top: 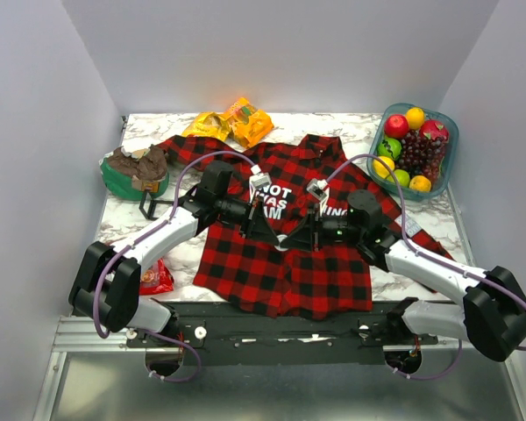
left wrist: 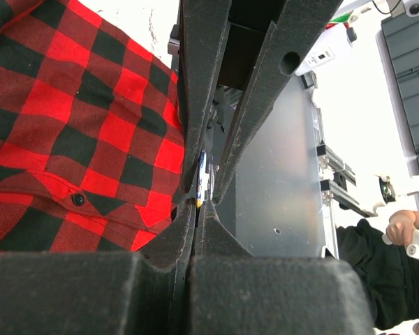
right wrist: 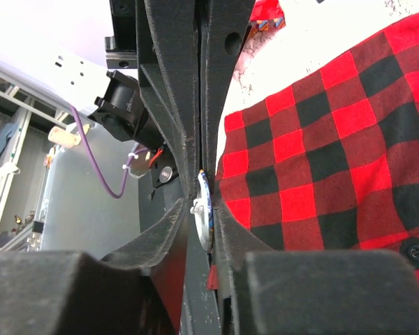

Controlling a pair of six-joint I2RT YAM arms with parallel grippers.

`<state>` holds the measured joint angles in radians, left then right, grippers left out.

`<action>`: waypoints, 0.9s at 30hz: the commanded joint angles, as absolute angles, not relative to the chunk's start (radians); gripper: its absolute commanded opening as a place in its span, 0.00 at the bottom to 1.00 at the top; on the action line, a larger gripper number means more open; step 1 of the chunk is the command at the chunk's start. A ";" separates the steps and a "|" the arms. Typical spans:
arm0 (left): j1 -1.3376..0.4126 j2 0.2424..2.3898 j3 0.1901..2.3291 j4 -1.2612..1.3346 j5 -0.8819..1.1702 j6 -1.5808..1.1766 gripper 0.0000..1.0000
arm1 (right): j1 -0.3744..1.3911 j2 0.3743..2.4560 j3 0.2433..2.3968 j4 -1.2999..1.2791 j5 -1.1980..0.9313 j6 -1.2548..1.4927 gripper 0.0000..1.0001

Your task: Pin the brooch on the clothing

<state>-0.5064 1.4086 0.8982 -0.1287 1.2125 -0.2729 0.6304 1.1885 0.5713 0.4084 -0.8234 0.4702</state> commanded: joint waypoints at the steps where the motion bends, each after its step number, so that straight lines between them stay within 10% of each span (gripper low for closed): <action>1: -0.512 1.420 0.911 -0.140 1.181 -0.244 0.00 | 0.650 1.198 0.600 0.422 -0.816 0.462 0.26; 27: -0.515 1.405 0.919 -0.179 1.146 -0.210 0.00 | 0.657 1.155 0.638 0.158 -0.643 0.342 0.10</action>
